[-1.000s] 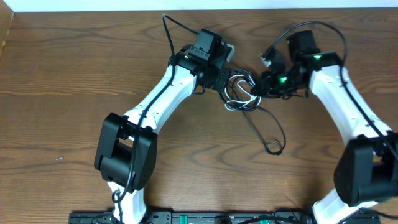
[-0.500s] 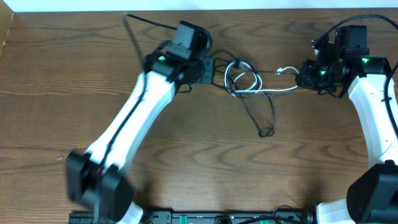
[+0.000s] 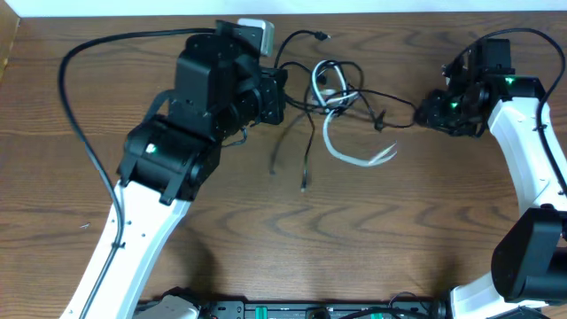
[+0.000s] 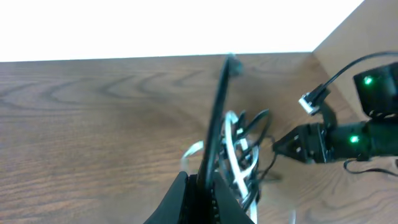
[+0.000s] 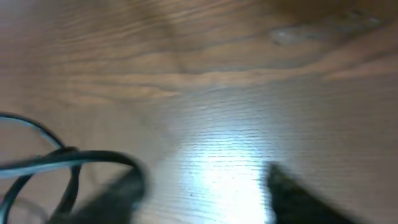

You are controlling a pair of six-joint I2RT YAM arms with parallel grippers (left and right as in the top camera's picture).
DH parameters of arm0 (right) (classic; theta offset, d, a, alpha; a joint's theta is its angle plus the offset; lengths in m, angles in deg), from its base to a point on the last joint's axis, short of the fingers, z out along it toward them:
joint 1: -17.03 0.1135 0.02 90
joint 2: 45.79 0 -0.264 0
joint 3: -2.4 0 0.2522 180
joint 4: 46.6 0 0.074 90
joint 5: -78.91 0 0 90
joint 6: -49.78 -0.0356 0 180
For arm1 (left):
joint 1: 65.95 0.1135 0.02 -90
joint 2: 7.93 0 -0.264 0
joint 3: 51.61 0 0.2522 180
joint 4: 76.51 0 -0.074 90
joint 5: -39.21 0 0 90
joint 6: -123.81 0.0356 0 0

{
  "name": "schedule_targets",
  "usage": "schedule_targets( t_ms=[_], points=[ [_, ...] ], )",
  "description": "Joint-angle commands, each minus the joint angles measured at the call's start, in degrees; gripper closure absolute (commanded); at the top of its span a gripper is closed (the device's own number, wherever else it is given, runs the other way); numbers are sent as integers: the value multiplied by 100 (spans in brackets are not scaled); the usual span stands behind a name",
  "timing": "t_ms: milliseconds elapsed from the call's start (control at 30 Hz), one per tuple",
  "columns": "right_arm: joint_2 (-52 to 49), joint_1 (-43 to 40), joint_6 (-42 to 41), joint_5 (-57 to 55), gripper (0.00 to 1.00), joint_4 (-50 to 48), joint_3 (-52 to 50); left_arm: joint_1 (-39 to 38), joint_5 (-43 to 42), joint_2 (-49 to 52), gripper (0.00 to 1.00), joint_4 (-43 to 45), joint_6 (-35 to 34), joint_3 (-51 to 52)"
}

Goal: Untangle cables

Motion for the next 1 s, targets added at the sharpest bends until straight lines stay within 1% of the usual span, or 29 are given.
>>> schedule_targets(
  t_ms=[0, 100, 267, 400, 433, 567, 667, 867, 967],
  points=[
    [-52, -83, 1384, 1244, 20, 170, 343, 81, -15, -11, 92, 90, -192, -9],
    [31, -39, 1808, 2111, 20, 319, 667, 81, -264, 125, 93, 197, -348, -9],
    [127, 282, 1825, 2761, 20, 144, 1025, 81, -575, 249, 93, 457, -619, -9],
    [111, 649, 1825, 2747, 20, -203, 1025, 81, -614, 254, 92, 610, -883, -11],
    [111, 831, 1823, 2750, 20, -446, 1025, 81, -699, 254, 93, 636, -962, -9],
    [83, 1137, 1823, 2747, 19, -914, 1025, 81, -981, 254, 93, 673, -1110, -11],
    [46, 1349, 1799, 2756, 19, -1209, 1023, 81, -1023, 251, 93, 673, -1248, -11],
    [39, 1725, 1742, 2752, 19, -1556, 1021, 81, -1167, 251, 93, 695, -1390, -11],
    [11, 1853, 1635, 2741, 21, -1685, 1021, 81, -1235, 251, 92, 708, -1467, -11]
  ],
)
